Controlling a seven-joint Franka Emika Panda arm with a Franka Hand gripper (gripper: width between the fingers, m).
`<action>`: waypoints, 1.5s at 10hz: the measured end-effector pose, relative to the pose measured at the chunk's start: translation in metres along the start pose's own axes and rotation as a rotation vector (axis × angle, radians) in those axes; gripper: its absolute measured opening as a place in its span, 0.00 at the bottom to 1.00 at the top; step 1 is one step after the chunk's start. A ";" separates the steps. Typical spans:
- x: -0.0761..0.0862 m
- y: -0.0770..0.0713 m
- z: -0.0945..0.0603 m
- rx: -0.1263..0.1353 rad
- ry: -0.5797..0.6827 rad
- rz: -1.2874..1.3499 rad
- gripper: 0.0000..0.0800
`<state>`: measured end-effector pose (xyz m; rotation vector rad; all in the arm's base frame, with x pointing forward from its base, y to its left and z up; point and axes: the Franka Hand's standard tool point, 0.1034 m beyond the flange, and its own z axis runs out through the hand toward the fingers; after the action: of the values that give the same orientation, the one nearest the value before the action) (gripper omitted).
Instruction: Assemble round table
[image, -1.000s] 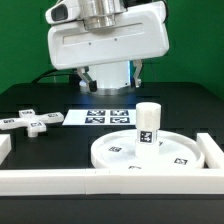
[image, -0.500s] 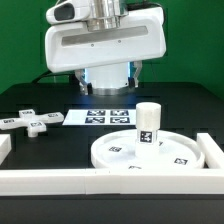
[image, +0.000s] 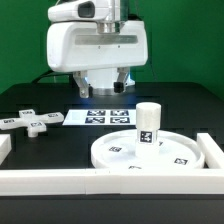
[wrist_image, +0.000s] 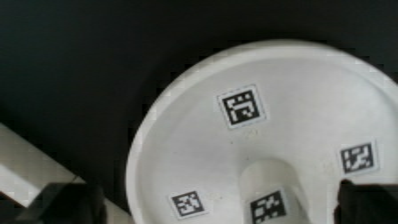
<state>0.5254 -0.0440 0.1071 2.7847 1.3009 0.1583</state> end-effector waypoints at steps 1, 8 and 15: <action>-0.007 0.001 0.002 -0.016 0.002 -0.080 0.81; -0.054 0.004 0.013 0.025 -0.047 -0.248 0.81; -0.091 0.008 0.019 0.093 -0.107 -0.236 0.81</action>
Offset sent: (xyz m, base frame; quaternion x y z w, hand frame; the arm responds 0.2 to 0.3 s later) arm 0.0000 0.0000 0.0000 0.0000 0.0000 -0.1296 0.9916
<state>0.4760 -0.1193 0.0826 2.6411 1.6317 -0.0641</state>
